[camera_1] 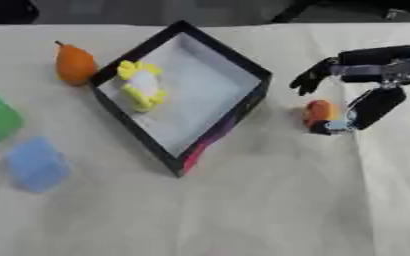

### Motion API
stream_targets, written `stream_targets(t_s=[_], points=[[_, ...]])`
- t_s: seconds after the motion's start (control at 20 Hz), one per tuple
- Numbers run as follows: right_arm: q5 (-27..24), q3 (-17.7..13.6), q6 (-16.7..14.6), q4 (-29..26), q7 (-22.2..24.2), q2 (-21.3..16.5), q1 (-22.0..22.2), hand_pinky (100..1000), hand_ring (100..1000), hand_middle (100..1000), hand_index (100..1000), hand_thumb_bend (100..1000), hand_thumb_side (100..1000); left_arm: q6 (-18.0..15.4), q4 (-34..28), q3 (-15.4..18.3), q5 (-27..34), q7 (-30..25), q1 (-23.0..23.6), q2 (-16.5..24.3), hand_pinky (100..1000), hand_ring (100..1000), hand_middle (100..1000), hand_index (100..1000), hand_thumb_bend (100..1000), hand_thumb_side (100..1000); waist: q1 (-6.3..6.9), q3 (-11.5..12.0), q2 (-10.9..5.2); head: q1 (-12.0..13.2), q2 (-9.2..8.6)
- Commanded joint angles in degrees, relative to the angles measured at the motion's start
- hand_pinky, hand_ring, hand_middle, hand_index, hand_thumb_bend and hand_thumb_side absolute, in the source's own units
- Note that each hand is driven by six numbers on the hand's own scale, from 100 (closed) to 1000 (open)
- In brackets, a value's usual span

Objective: Pick up objects on the table and place them in the box.

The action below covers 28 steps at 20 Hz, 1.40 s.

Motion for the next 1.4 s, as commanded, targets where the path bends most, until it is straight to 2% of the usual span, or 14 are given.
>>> stream_targets(t_s=[0.05, 0.3, 0.55, 1.4], points=[[1.14, -0.36, 0.44, -0.35, -0.37, -1.70, -1.05, 931, 840, 785, 935, 400, 479, -0.17, -0.90, 0.03, -0.28, -0.36, -0.30, 1.23, 797, 1000, 816, 831, 142, 825, -0.71, -0.01, -1.14, -0.23, -0.57], [4.69, -0.54, 0.45, 2.16, -2.21, -0.92, -1.22, 933, 851, 795, 931, 448, 540, -0.19, -0.90, -0.05, -0.33, -0.52, -0.30, 1.16, 798, 1000, 815, 830, 142, 826, -0.65, -0.04, -1.05, -0.23, -0.51], [8.31, -0.71, 0.05, 5.00, -3.90, -0.13, -0.52, 935, 858, 803, 931, 447, 573, -0.21, -0.96, -0.07, -0.31, -0.59, -0.33, 1.08, 798, 1000, 814, 829, 142, 825, -0.53, -0.07, -0.92, -0.18, -0.55], [12.99, -1.87, -1.53, 12.66, -5.00, 3.21, 0.00, 926, 834, 793, 923, 431, 563, -0.39, -1.07, -0.26, -0.28, -0.90, -0.43, 0.79, 798, 1000, 814, 828, 140, 826, -0.08, -0.05, -0.53, -0.50, -1.02]])
